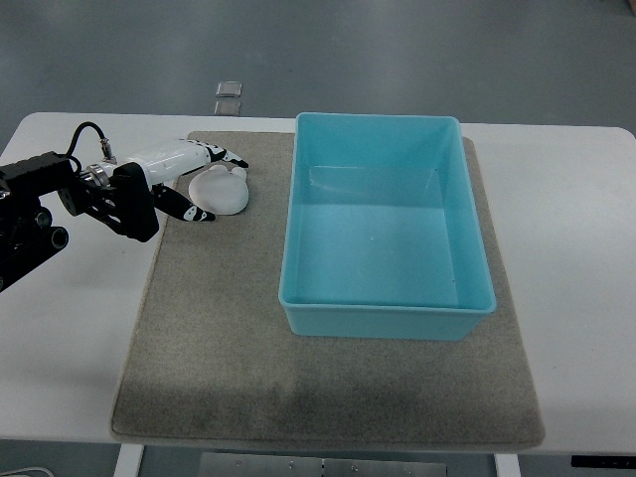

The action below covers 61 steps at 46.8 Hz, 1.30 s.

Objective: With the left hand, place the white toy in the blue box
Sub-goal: 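Close the left hand fingers around the white bunny toy, then lift the toy with the left hand and carry it over the blue box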

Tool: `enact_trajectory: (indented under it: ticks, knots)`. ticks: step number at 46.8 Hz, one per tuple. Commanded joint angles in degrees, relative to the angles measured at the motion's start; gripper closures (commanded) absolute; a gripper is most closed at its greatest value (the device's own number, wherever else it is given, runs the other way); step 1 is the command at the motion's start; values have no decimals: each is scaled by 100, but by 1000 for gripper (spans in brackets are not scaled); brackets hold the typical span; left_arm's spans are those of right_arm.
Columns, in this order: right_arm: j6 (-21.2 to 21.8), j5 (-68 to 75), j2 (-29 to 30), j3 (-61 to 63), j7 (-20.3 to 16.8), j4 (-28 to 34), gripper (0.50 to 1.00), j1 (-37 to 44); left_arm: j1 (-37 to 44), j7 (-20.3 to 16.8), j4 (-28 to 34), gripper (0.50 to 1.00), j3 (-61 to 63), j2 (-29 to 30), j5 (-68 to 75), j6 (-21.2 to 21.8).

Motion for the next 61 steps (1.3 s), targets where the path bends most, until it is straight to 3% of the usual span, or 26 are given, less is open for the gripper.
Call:
enact_trajectory:
  ticks: [1, 8, 13, 21, 25, 28, 53, 61]
  knots:
    - [2, 0, 0, 0, -3, 0, 564, 0, 0, 0, 7, 673, 1, -5, 1, 18]
    - [-7, 0, 0, 0, -3, 0, 564, 0, -9, 9, 7, 724, 1, -14, 1, 18]
    - [2, 0, 0, 0, 6, 0, 564, 0, -9, 9, 59, 795, 18, -23, 10, 18]
    - [2, 0, 0, 0, -3, 0, 564, 0, -26, 0, 183, 834, 124, -23, 10, 71]
    - [2, 0, 0, 0, 6, 0, 564, 0, -26, 0, 183, 898, 159, -31, 10, 133]
    - [2, 0, 0, 0, -3, 0, 564, 0, -44, 8, 183, 996, 177, -23, 1, 142]
    - [2, 0, 0, 0, -3, 0, 564, 0, -263, 9, 77, 1000, -16, 39, -113, 546]
    - [-7, 0, 0, 0, 6, 0, 564, 0, -457, 9, -397, 1000, -368, 91, -113, 572]
